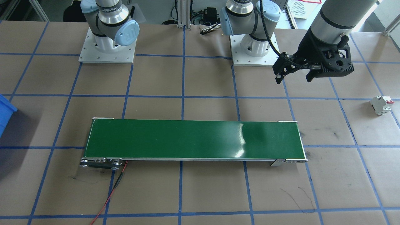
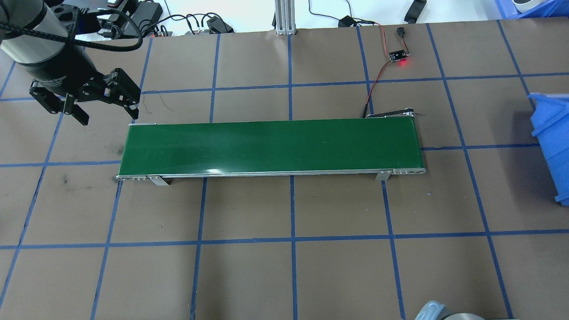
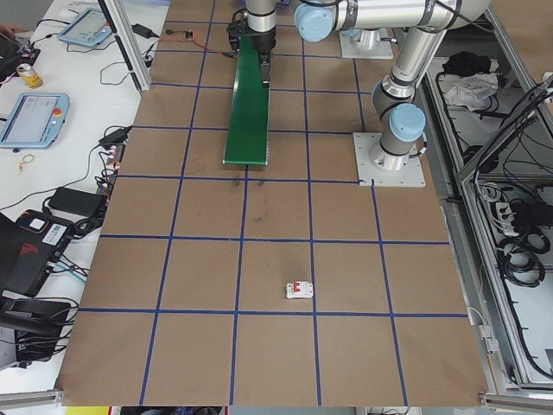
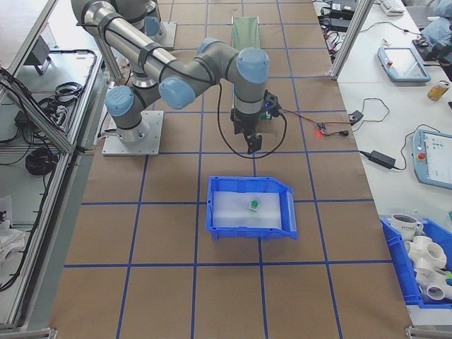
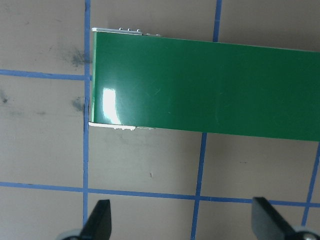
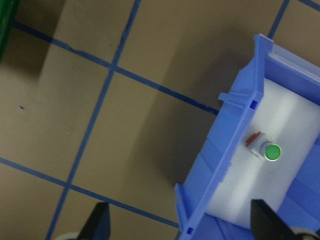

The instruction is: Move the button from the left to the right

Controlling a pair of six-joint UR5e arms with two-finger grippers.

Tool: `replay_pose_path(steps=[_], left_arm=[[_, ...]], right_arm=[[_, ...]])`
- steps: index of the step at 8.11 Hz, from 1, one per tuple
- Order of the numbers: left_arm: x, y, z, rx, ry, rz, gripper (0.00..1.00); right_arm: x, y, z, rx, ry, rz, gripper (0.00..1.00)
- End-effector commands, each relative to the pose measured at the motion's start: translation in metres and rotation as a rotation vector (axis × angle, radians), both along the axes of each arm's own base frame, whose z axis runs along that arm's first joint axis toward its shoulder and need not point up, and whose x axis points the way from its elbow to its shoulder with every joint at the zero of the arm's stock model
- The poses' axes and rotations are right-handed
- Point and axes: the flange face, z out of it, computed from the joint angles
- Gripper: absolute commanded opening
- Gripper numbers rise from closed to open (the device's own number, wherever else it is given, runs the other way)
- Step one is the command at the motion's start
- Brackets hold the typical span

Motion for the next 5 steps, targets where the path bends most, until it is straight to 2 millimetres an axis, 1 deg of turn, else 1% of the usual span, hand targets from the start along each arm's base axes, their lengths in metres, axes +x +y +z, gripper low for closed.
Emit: replay_pose_path(steps=[1,2,3,4,5], left_arm=[[0.000,0.001,0.001,-0.002,-0.002,0.000,1.00],[-0.001,0.001,0.001,-0.002,-0.005,-0.003,1.00],[0.000,0.001,0.001,-0.002,-0.005,0.000,1.00],[0.000,0.002,0.003,-0.004,-0.007,0.000,1.00],[0.001,0.000,0.001,-0.003,-0.006,0.001,1.00]], right_arm=[[0.160,-0.013,0.043,-0.027,0.001,-0.174,1.00],[0.210,-0.014,0.047,-0.032,-0.005,-0.217,1.00],[0.255,-0.014,0.047,-0.039,-0.010,-0.275,1.00],[0.296,-0.011,0.045,-0.040,-0.019,-0.315,1.00],[0.335,-0.009,0.040,-0.033,-0.023,-0.341,1.00]])
